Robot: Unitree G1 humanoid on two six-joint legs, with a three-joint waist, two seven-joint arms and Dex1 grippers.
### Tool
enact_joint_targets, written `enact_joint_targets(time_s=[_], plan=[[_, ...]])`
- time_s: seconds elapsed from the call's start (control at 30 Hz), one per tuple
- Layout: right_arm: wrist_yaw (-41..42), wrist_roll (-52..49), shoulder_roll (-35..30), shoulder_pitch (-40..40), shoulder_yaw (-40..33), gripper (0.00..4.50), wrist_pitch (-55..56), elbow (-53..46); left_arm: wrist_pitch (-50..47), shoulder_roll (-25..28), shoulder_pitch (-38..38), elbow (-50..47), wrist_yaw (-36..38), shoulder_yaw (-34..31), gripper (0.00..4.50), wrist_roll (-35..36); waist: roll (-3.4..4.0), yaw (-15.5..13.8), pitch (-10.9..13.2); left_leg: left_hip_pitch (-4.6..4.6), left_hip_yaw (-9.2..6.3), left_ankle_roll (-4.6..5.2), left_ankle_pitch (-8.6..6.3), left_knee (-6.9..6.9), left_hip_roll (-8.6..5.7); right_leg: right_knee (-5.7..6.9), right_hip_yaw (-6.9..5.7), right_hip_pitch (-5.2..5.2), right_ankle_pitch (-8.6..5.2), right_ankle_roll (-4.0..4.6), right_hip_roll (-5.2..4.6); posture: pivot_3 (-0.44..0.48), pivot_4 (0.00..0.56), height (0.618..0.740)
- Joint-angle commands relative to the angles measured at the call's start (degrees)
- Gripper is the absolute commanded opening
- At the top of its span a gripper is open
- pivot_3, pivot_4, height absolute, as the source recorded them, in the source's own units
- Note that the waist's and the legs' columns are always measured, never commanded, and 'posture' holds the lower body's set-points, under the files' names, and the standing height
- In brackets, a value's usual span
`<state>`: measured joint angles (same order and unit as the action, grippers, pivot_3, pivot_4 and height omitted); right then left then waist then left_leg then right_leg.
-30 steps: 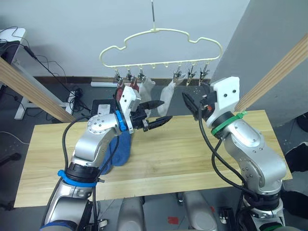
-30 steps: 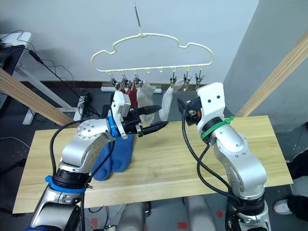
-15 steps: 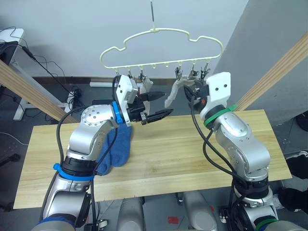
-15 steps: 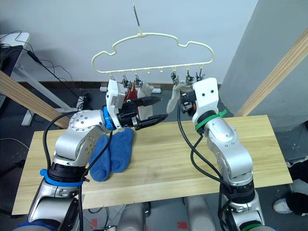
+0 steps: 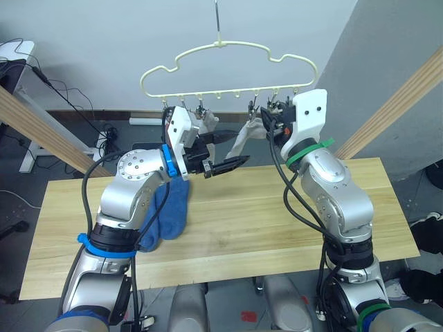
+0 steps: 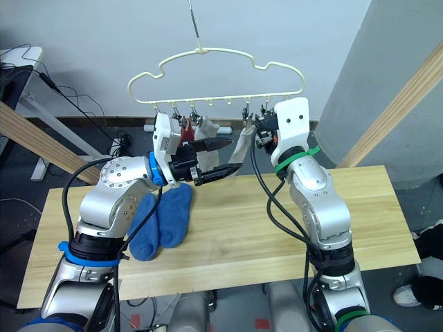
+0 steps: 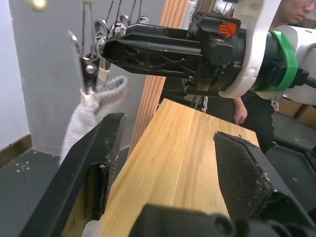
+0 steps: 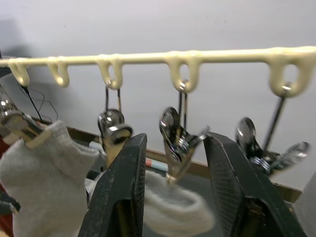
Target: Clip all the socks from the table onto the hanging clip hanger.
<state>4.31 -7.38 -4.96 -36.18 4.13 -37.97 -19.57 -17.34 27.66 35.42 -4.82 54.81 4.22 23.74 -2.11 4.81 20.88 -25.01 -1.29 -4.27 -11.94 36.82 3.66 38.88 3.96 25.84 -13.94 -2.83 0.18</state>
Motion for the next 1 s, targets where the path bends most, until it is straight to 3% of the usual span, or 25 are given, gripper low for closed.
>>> enact_joint_targets(time_s=[0.03, 1.0], plan=[[-1.9, 1.5, 0.8, -1.0, -0.9, 1.84, 2.3, -0.5, 1.3, -0.4, 0.7, -1.1, 0.4, -0.1, 3.22, -0.2, 0.00, 0.0, 0.0, 0.00, 0.00, 0.00, 0.00, 0.00, 0.00, 0.00, 0.00, 0.00, 0.01, 0.02, 0.00, -0.114, 0.316, 0.740], [-6.3, -2.5, 8.8, -0.4, -5.8, 1.84, -2.9, -5.4, 1.1, -1.4, 0.7, -1.3, 1.0, 0.6, 3.22, -0.5, 0.00, 0.0, 0.0, 0.00, -0.01, 0.00, 0.00, 0.02, 0.00, 0.04, -0.01, 0.00, 0.16, 0.26, 0.00, -0.129, 0.319, 0.740]])
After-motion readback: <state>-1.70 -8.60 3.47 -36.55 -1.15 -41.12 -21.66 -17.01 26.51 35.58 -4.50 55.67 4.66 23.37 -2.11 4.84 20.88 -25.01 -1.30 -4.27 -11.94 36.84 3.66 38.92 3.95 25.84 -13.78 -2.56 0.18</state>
